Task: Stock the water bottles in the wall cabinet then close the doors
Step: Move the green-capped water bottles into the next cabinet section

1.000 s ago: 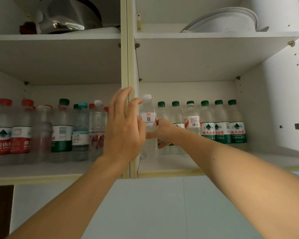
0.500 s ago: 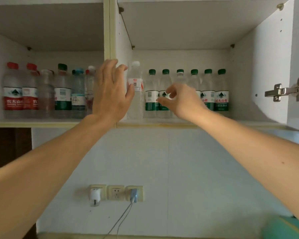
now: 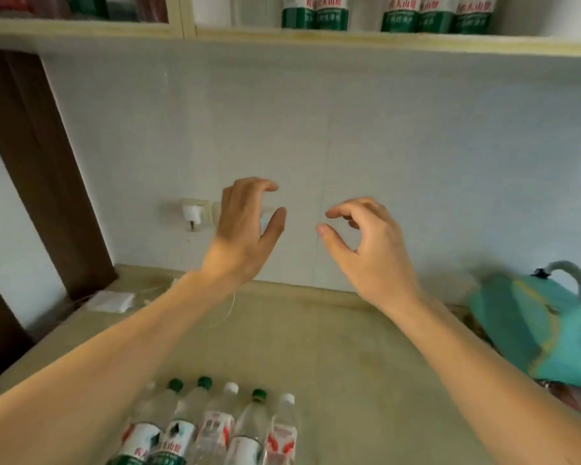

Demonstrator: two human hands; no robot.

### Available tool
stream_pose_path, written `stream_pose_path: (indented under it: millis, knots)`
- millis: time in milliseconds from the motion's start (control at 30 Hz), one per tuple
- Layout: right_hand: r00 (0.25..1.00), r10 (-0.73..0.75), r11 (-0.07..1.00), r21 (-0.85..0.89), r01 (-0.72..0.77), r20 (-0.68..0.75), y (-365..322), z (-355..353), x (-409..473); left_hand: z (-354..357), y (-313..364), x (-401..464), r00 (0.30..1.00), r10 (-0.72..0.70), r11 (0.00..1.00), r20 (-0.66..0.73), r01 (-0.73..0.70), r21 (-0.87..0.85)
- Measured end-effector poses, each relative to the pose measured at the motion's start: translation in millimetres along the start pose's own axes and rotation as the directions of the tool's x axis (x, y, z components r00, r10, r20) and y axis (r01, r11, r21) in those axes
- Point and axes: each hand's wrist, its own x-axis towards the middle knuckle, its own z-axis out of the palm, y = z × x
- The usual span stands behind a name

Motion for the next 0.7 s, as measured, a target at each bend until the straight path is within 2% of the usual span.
stream_pose_path:
  millis: [100, 200, 267, 333, 400, 500, 567, 700]
  knots:
    - [0.976, 0.175, 0.983, 0.034, -0.181, 0.126, 29, 24, -46, 32, -15, -59, 0.979, -0.149, 0.989, 0.137, 0.149, 0.007]
    - [0.933, 0.283, 0.957, 0.005, -0.291, 0.223, 52, 53, -90, 53, -35, -113, 0.924, -0.286, 0.957, 0.255, 0.291, 0.022]
    - [0.872, 0.365, 0.925, -0.019, -0.38, 0.325, 61, 75, -116, 60, -52, -145, 0.85, -0.394, 0.913, 0.35, 0.405, 0.046]
    - [0.801, 0.424, 0.893, -0.05, -0.447, 0.423, 68, 96, -141, 64, -71, -173, 0.724, -0.476, 0.871, 0.499, 0.467, 0.153]
    - [0.731, 0.466, 0.869, -0.1, -0.485, 0.498, 73, 113, -165, 65, -89, -203, 0.571, -0.495, 0.865, 0.654, 0.397, 0.308]
    - [0.584, 0.54, 0.808, -0.179, -0.562, 0.606, 77, 133, -200, 63, -110, -248, 0.407, -0.427, 0.903, 0.808, 0.135, 0.409]
    - [0.481, 0.611, 0.743, -0.246, -0.623, 0.628, 79, 144, -220, 63, -121, -270, 0.351, -0.369, 0.924, 0.86, 0.038, 0.381]
    - [0.316, 0.725, 0.58, -0.295, -0.759, 0.612, 78, 162, -247, 70, -132, -285, 0.317, -0.309, 0.945, 0.897, -0.004, 0.327]
